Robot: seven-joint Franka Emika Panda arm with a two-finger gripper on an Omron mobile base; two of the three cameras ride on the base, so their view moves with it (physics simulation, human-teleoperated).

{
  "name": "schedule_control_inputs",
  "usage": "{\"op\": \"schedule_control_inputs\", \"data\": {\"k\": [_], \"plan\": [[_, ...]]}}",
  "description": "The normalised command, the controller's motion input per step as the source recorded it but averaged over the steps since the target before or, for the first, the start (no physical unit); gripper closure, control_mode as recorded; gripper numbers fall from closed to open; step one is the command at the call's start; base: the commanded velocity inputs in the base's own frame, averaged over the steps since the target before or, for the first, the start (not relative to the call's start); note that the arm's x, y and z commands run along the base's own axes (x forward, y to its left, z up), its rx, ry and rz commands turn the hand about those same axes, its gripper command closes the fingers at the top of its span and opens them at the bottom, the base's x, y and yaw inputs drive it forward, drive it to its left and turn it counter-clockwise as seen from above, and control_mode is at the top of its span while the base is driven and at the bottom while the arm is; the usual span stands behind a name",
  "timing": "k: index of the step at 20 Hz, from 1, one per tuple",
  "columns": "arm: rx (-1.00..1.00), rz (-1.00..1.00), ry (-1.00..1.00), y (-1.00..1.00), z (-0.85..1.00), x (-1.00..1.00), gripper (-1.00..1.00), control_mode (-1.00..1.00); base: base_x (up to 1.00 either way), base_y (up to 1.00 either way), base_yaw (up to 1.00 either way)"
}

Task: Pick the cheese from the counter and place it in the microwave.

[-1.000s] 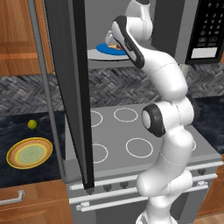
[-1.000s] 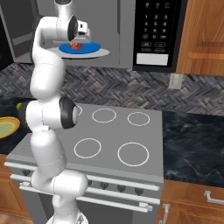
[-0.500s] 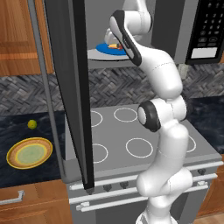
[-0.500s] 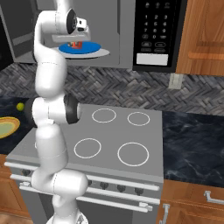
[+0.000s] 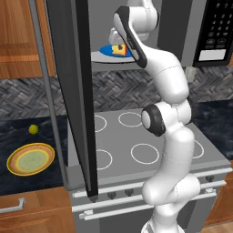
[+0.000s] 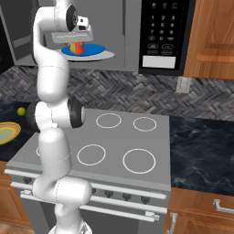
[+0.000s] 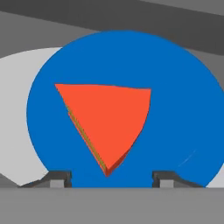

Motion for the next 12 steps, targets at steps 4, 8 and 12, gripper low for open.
{"op": "schedule_control_inputs", "data": {"k": [4,8,12], "plan": [[0.00,-0.01,-0.03,0.00,-0.01,-0.14,-1.00,-1.00,0.00,0.00,0.00],[0.00,0.00,-0.08,0.01,-0.31,-0.28,-1.00,-1.00,0.00,0.00,0.00],[0.02,0.00,-0.14,0.01,-0.57,-0.47,-1.00,-1.00,0.00,0.00,0.00]]}}
